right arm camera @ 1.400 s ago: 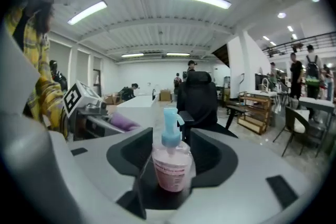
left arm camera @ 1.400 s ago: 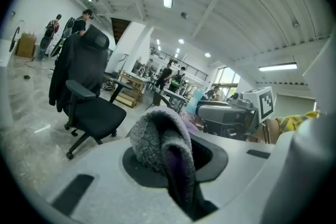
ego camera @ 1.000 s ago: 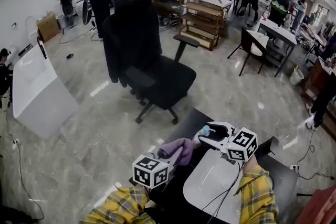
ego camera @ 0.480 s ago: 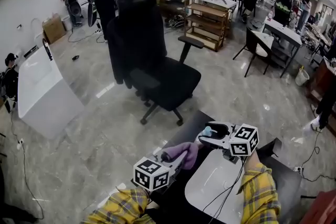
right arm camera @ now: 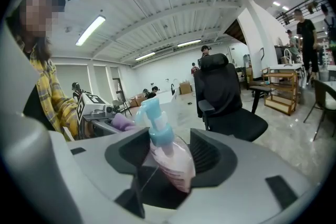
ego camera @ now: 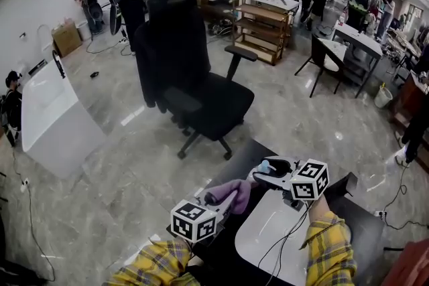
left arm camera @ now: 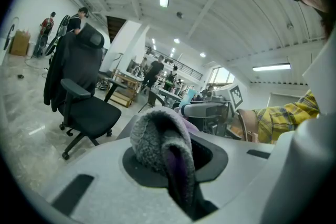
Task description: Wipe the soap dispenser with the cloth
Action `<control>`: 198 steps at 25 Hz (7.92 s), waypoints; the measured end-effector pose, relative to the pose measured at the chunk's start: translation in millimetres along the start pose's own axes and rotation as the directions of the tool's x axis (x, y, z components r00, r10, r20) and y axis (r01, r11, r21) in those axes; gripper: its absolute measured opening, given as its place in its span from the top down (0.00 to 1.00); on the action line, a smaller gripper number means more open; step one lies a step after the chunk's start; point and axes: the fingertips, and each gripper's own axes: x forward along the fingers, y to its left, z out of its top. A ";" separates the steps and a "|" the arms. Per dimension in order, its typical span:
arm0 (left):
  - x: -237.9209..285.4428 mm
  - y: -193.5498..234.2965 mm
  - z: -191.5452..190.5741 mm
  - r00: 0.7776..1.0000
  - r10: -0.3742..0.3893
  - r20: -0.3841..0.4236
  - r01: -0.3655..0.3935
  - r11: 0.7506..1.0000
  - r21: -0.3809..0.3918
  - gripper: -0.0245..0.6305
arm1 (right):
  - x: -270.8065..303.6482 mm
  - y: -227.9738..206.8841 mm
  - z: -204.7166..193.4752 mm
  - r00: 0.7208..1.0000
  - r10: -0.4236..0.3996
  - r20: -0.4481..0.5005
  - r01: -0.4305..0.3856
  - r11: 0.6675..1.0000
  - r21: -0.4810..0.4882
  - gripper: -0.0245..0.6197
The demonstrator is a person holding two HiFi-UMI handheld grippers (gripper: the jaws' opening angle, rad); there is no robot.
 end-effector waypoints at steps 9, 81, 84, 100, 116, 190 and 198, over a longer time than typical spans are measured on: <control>1.0 13.2 5.1 0.996 0.082 0.043 -0.080 0.996 -0.050 0.87 | -8.5 -8.4 -2.7 0.962 -0.269 0.054 0.260 0.956 0.139 0.61; 45.3 45.7 -36.9 0.965 0.260 0.021 -0.256 0.959 -0.125 0.87 | -66.2 -4.4 -49.5 0.688 -0.716 0.122 0.550 0.623 0.557 0.61; 48.6 46.3 -41.3 0.963 0.269 0.003 -0.268 0.959 -0.095 0.87 | -69.1 -5.5 -53.5 0.687 -0.717 0.119 0.550 0.619 0.560 0.62; 21.5 32.5 -21.4 0.982 0.188 0.009 -0.188 0.982 -0.016 0.87 | -43.5 0.8 -14.5 0.927 -0.358 0.112 0.348 0.932 0.095 0.65; -14.7 25.8 -17.5 0.991 0.131 0.029 -0.131 0.991 -0.020 0.87 | 4.6 3.2 2.3 0.999 0.049 0.001 -0.049 0.999 0.008 0.64; 36.7 41.7 -25.1 0.950 0.310 0.028 -0.290 0.915 -0.280 0.87 | -97.9 23.9 -27.1 0.595 -0.754 0.279 0.668 0.657 0.349 0.56; 35.3 46.8 -34.8 0.950 0.311 -0.012 -0.311 0.945 -0.097 0.87 | -84.1 18.4 -24.6 0.666 -0.694 0.272 0.609 0.717 0.339 0.58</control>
